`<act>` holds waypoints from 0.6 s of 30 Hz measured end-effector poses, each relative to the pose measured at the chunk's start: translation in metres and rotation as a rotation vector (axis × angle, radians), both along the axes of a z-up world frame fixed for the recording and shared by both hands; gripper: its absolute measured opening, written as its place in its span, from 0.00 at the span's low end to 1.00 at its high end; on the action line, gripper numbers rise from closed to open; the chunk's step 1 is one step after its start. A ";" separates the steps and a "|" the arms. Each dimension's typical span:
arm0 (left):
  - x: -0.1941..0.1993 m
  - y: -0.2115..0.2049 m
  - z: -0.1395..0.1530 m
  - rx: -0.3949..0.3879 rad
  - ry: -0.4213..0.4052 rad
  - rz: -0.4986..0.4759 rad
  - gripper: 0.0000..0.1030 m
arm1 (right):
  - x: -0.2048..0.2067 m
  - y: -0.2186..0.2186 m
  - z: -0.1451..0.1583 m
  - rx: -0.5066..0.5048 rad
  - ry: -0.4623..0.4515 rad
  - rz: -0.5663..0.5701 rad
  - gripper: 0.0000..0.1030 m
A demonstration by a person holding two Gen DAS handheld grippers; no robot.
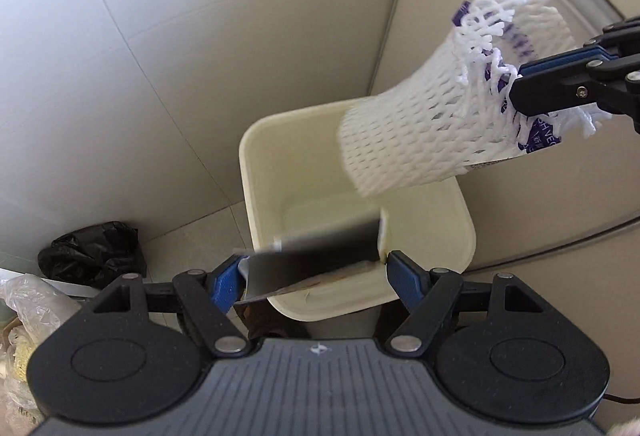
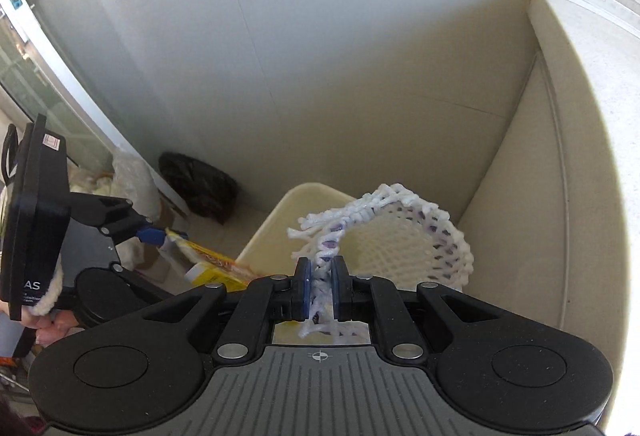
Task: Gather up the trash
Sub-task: 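Carry the box and foam net to the wastebasket and open both tools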
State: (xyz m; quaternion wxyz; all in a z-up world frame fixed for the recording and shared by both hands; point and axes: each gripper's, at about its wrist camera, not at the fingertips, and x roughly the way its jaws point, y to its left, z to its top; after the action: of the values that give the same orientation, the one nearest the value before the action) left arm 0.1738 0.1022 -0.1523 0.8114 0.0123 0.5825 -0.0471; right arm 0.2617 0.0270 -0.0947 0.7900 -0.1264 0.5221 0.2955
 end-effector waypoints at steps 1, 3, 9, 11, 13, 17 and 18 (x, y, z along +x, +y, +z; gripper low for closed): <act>0.001 -0.001 -0.002 0.000 0.005 -0.001 0.70 | 0.000 0.001 -0.001 -0.009 0.002 0.003 0.10; -0.002 0.001 -0.004 0.005 0.013 -0.004 0.70 | -0.002 0.004 -0.005 -0.034 0.002 0.011 0.10; 0.000 -0.007 -0.016 0.023 0.022 -0.004 0.70 | -0.005 0.021 -0.010 -0.073 0.011 0.027 0.11; 0.001 -0.009 -0.017 0.025 0.024 -0.003 0.71 | -0.004 0.023 -0.009 -0.074 0.012 0.028 0.13; 0.001 -0.008 -0.020 0.022 0.026 -0.006 0.71 | -0.002 0.025 -0.008 -0.077 0.009 0.026 0.14; 0.001 -0.011 -0.019 0.022 0.036 -0.007 0.74 | -0.002 0.021 -0.009 -0.079 0.015 0.003 0.29; 0.000 -0.012 -0.019 0.020 0.037 -0.009 0.76 | -0.001 0.020 -0.008 -0.074 0.019 -0.002 0.35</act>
State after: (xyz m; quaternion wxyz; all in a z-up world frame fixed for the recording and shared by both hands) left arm 0.1740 0.0906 -0.1712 0.8002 0.0219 0.5976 -0.0452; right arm 0.2604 0.0473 -0.1026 0.7800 -0.1525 0.5402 0.2765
